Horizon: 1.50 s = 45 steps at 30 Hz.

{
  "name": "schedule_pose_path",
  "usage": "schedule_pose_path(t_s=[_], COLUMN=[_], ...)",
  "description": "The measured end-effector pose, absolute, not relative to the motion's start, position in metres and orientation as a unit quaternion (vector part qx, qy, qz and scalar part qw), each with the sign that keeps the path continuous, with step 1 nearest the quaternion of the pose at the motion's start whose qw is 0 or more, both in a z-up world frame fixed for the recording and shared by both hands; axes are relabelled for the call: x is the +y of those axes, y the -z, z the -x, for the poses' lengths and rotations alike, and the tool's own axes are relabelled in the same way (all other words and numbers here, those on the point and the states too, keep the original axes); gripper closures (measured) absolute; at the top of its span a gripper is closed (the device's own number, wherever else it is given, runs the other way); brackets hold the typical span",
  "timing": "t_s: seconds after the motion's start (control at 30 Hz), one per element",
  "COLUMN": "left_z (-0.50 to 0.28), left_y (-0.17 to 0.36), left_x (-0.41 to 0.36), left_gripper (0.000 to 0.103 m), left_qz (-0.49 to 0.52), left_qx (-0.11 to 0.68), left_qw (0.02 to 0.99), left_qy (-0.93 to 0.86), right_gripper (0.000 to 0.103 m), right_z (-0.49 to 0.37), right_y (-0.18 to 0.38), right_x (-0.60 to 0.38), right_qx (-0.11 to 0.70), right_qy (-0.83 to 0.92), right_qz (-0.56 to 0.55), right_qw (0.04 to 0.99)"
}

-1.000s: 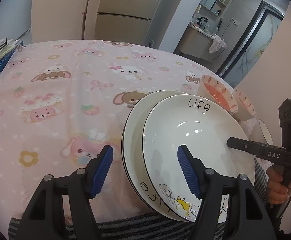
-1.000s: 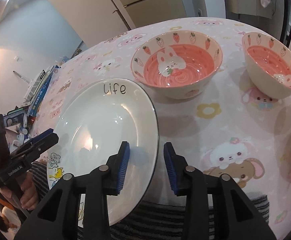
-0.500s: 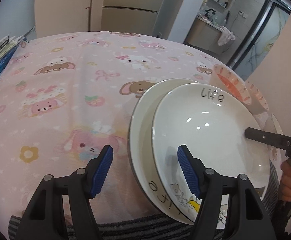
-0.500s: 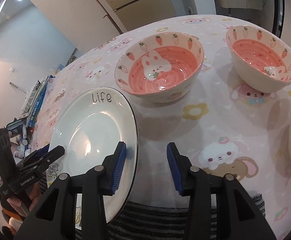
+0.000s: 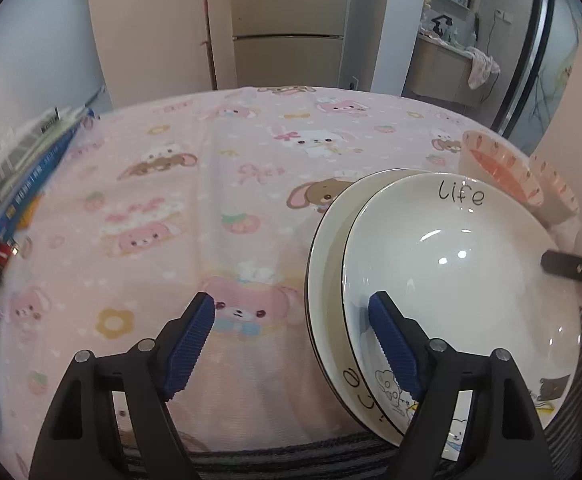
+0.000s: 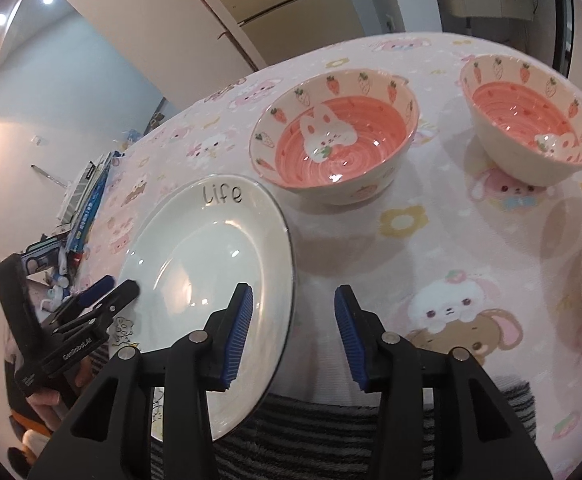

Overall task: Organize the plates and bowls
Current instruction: 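Raise both grippers off the plates and move them toward the pink bowls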

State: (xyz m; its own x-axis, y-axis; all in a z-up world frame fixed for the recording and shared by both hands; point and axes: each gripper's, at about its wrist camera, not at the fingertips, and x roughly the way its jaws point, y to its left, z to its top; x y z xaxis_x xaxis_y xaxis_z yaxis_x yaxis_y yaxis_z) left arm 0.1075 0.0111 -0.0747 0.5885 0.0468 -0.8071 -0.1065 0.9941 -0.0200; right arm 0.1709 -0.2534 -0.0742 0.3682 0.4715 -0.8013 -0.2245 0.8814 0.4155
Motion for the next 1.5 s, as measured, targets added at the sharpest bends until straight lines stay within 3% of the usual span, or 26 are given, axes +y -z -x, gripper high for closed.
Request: schedule_pose_path(t_s=[0.13, 0.4, 0.97, 1.1, 1.27, 1.5], left_z=[-0.107, -0.107, -0.07, -0.051, -0.037, -0.025], left_y=[0.073, 0.074, 0.019, 0.003, -0.006, -0.017], left_x=[0.012, 0.024, 0.011, 0.006, -0.003, 0.006], left_gripper=[0.021, 0.021, 0.019, 0.016, 0.0, 0.0], left_qz=[0.002, 0.045, 0.04, 0.018, -0.013, 0.007], left_qx=[0.445, 0.449, 0.284, 0.21, 0.158, 0.119], left_qw=[0.892, 0.891, 0.958, 0.978, 0.987, 0.993], left_qy=[-0.079, -0.056, 0.007, -0.006, -0.006, -0.007], right_gripper=[0.06, 0.06, 0.06, 0.06, 0.055, 0.041], right_z=[-0.17, -0.171, -0.162, -0.152, -0.13, -0.11], right_y=[0.072, 0.08, 0.059, 0.043, 0.016, -0.007], right_x=[-0.255, -0.252, -0.255, -0.259, -0.264, -0.275], right_qx=[0.514, 0.527, 0.473, 0.424, 0.327, 0.236], right_qy=[-0.203, -0.205, -0.183, -0.181, -0.148, -0.119], right_qz=[-0.111, -0.108, -0.087, -0.085, -0.077, -0.093], right_qw=[0.826, 0.818, 0.857, 0.883, 0.93, 0.96])
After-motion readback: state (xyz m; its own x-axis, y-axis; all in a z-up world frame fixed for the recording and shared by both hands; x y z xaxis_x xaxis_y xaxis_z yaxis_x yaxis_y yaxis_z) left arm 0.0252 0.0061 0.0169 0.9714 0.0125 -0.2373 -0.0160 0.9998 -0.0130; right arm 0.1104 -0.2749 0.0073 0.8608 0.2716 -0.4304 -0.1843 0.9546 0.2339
